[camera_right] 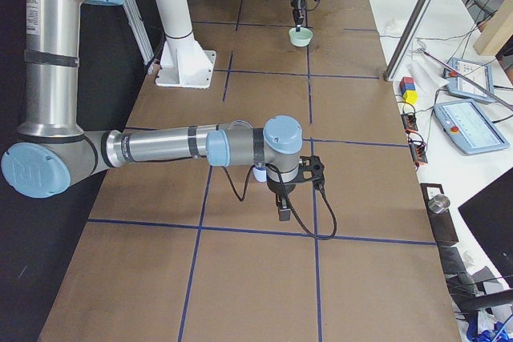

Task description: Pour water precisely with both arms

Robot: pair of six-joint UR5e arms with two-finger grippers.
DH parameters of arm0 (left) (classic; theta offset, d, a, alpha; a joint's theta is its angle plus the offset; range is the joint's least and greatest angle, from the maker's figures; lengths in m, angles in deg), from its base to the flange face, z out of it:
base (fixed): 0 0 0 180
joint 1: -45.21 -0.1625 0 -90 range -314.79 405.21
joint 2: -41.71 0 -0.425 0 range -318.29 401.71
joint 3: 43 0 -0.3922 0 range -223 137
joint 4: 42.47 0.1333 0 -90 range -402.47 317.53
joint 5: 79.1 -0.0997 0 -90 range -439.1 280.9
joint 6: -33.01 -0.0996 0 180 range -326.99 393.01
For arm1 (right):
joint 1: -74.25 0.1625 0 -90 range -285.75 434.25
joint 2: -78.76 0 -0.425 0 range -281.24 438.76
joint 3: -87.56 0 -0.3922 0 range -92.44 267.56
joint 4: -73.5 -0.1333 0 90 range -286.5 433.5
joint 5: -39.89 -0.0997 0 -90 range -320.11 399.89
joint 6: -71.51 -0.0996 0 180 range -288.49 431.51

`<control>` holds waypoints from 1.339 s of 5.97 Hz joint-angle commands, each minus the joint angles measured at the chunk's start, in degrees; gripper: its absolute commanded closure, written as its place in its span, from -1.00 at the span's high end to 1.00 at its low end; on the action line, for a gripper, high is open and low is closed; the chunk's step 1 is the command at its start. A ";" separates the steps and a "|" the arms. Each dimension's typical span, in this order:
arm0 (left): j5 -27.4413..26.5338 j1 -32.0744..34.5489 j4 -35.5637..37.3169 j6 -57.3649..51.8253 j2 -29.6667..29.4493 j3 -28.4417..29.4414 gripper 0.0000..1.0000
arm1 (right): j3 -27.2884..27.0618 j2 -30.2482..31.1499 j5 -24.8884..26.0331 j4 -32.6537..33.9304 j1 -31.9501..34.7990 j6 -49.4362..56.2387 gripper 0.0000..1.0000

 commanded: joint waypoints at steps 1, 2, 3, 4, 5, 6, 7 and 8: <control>-6.83 -7.38 6.84 3.26 -7.60 0.65 -0.95 | 0.00 -0.09 0.00 0.00 0.04 -0.01 1.00; -9.30 -9.59 6.77 5.01 -9.45 1.95 -0.93 | 0.09 0.00 0.00 0.00 0.04 -0.01 1.00; -11.93 -11.00 6.68 6.51 -13.29 5.80 -0.93 | 0.17 0.09 0.00 0.00 0.04 -0.01 1.00; -11.96 -11.02 6.68 6.44 -13.51 6.44 -0.90 | 0.17 0.09 0.00 0.00 0.04 -0.01 1.00; -12.05 -11.02 6.68 6.17 -13.51 6.88 -0.70 | 0.17 0.09 0.00 0.00 0.04 -0.01 1.00; -12.05 -11.02 6.59 6.00 -13.42 7.06 -0.36 | 0.09 0.09 -0.09 0.00 0.04 -0.01 1.00; -12.05 -11.02 6.68 6.00 -13.33 7.24 0.23 | 0.09 0.17 -0.35 0.00 0.04 -0.09 1.00; -11.96 -10.67 6.94 5.91 -13.51 6.63 0.71 | 0.09 0.17 -0.35 0.00 0.04 -0.01 1.00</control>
